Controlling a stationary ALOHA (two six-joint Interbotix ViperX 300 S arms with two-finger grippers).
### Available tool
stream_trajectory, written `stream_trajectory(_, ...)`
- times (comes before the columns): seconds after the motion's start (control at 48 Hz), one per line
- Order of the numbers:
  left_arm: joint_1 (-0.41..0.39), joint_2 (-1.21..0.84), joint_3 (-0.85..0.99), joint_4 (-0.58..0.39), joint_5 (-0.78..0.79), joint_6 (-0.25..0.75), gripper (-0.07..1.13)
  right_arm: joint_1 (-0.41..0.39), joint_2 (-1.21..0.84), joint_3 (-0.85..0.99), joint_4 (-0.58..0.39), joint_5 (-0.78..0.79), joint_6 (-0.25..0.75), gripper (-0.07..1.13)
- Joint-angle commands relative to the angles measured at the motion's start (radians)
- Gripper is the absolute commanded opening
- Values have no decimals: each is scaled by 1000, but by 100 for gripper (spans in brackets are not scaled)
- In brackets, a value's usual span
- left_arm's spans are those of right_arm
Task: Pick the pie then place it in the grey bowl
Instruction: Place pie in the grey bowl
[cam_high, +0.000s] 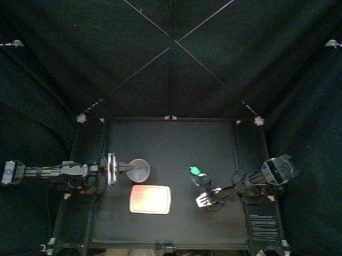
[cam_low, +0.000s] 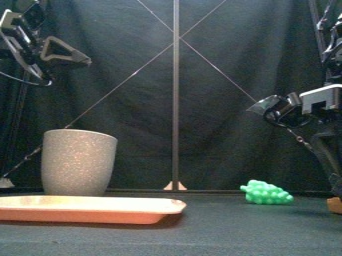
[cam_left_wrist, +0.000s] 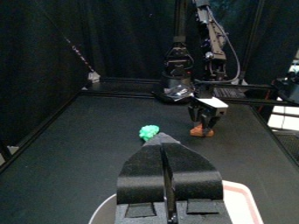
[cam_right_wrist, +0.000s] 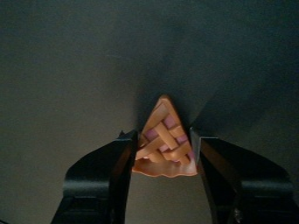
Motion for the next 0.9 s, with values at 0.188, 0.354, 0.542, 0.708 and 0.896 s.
stream_trajectory(0.188,3,-5,-15,2,-5,0,13,-35,-32,-83,-110,0,0,56)
stream_trajectory(0.354,2,-5,-18,2,-8,0,13,-112,-49,-210,-370,-8,2,56)
stream_trajectory(0.542,2,-5,-17,3,-11,0,13,-210,-18,-347,-680,-94,3,56)
stream_trajectory(0.708,2,-5,-17,14,-11,0,13,-302,60,-451,-884,-244,11,56)
stream_trajectory(0.896,2,-5,-17,28,-12,0,13,-385,201,-606,-974,-373,2,56)
